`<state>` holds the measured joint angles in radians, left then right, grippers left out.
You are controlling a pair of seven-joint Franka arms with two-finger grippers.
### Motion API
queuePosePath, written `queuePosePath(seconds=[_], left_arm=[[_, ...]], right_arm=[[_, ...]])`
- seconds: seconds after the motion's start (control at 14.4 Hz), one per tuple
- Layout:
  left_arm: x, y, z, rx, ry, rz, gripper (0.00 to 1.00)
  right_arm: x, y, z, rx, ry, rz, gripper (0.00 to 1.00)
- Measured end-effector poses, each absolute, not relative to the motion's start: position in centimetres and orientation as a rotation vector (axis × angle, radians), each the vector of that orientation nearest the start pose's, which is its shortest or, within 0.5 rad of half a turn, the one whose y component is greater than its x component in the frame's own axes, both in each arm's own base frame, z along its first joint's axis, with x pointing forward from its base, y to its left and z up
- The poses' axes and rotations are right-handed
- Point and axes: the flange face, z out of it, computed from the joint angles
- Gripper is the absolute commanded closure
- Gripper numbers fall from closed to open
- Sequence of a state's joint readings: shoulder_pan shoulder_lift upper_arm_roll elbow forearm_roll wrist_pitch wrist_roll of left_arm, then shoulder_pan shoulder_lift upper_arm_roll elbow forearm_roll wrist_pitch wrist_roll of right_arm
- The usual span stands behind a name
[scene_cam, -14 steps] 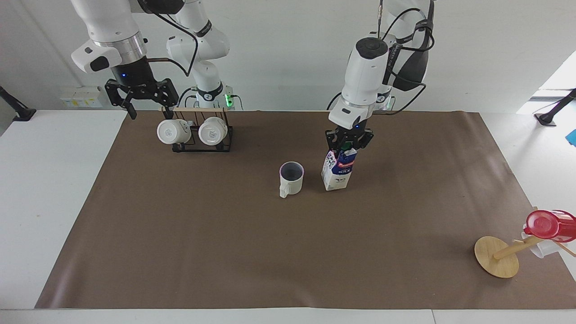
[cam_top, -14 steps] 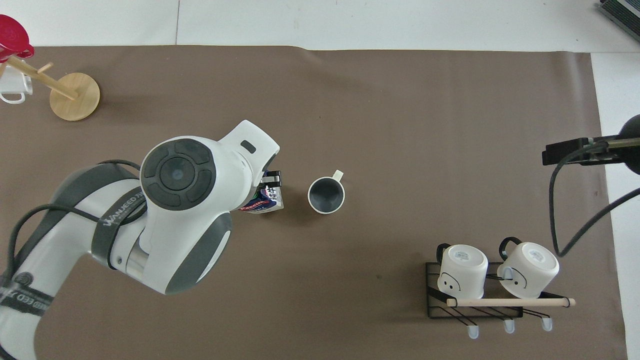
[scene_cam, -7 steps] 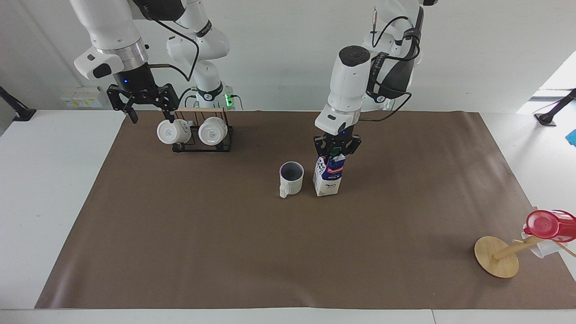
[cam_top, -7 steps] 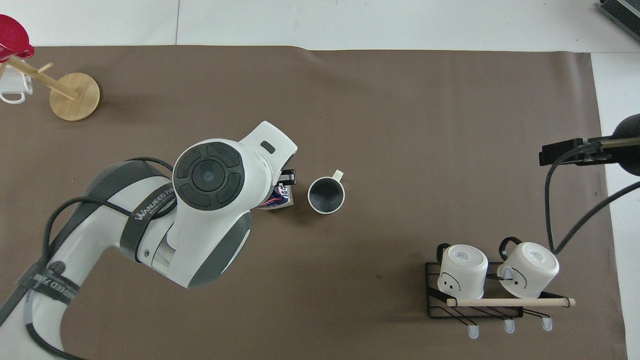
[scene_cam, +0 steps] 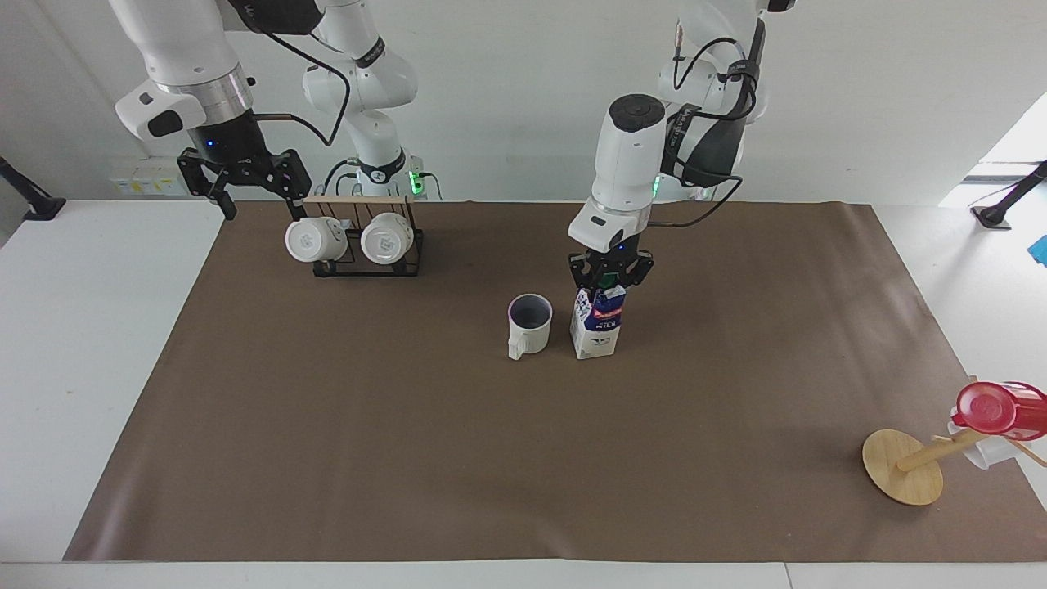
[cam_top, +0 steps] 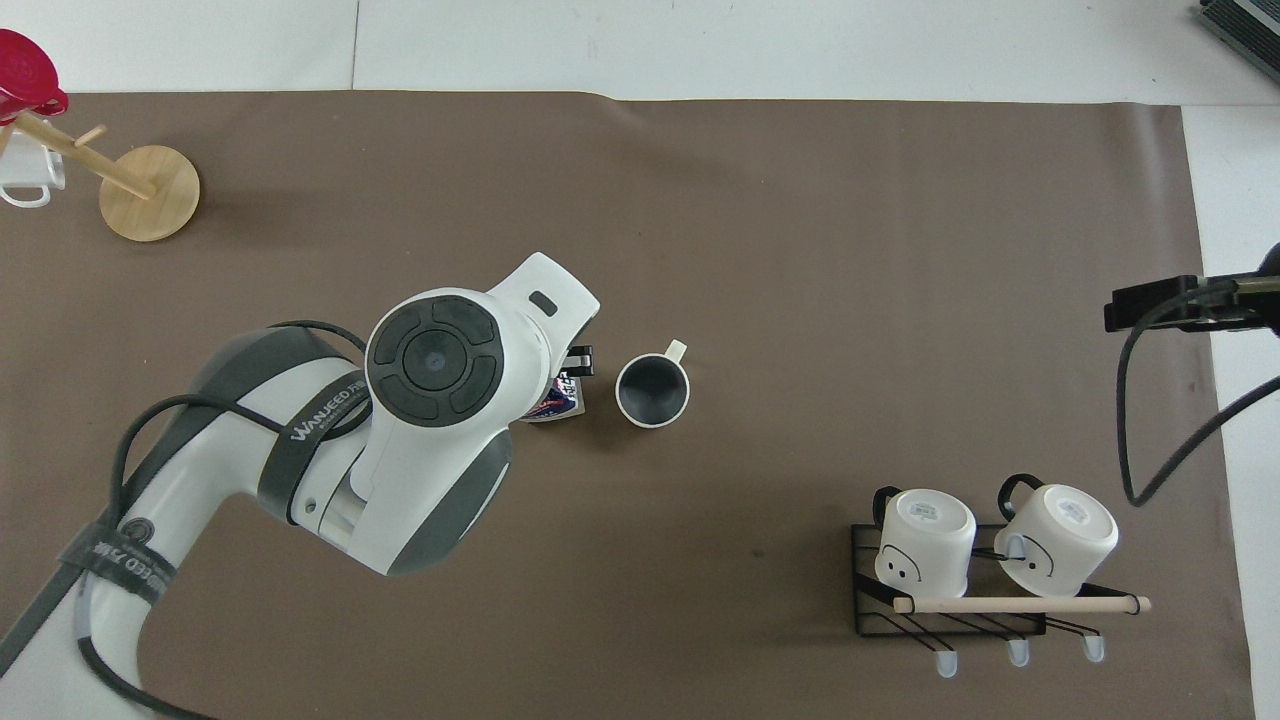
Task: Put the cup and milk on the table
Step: 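Carry the milk carton with the left gripper beside the white mug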
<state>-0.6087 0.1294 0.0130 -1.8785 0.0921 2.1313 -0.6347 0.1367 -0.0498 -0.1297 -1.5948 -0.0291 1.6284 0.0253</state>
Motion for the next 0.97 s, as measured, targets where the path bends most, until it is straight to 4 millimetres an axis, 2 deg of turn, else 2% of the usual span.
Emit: queuePosePath(seconds=[0.07, 0.14, 0.28, 0.56, 0.7, 0.97], left_arm=[[50.4, -33.7, 45.3, -3.135, 0.011, -0.234, 0.43], [50.4, -33.7, 45.3, -3.135, 0.012, -0.235, 0.25], [50.4, -33.7, 45.3, -3.134, 0.015, -0.236, 0.0], [50.3, -33.9, 45.5, -3.136, 0.021, -0.244, 0.0], [50.6, -33.8, 46.4, -3.14, 0.011, -0.259, 0.0], [51.9, -31.9, 51.3, -3.142, -0.078, -0.234, 0.0]], right_arm=[[54.5, -0.1, 64.6, -3.16, 0.028, -0.132, 0.0], [54.5, -0.1, 64.6, -3.16, 0.028, -0.132, 0.0], [54.5, -0.1, 64.6, -3.16, 0.028, -0.132, 0.0], [54.5, -0.1, 64.5, -3.16, 0.028, -0.131, 0.0], [54.5, -0.1, 64.5, -3.16, 0.028, -0.131, 0.0], [54.5, -0.1, 64.5, -3.16, 0.028, -0.13, 0.0]])
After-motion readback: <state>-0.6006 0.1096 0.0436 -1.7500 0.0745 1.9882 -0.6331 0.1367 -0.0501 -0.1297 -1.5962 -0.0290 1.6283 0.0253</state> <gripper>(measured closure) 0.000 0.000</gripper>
